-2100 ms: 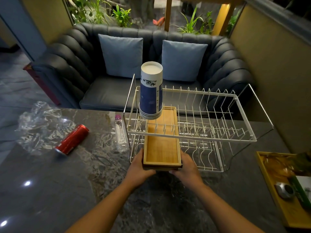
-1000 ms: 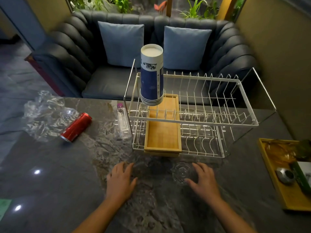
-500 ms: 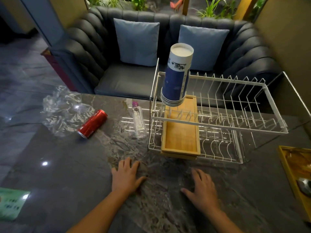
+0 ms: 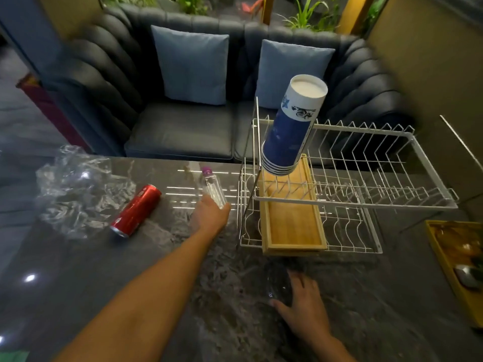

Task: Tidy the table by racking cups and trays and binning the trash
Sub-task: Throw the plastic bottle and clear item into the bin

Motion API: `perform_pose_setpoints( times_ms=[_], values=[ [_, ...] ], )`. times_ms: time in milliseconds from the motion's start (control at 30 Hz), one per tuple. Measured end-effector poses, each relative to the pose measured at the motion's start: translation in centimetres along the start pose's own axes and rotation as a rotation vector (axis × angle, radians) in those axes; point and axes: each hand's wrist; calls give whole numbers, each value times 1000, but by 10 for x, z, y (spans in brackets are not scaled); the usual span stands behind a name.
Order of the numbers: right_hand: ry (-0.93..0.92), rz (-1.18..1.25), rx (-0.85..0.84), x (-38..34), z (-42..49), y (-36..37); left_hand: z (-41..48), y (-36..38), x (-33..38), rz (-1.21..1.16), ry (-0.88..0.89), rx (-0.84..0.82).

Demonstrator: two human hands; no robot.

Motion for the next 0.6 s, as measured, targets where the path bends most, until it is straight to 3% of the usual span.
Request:
perform_pose_setpoints(
  times_ms=[267,600],
  values=[
    [53,3,2,-12,1,-2,25,6,-2,54,-55,-80],
    [-9,65,-34,-14,-9,-16,-39,-25,-62,-335,-94,-40]
  ],
)
Point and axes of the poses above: each hand's wrist, its own z-axis towards the middle knuckle, its own y-axis out of the palm, x = y × z, and after that the axes turned 8 degrees about z, right-handed
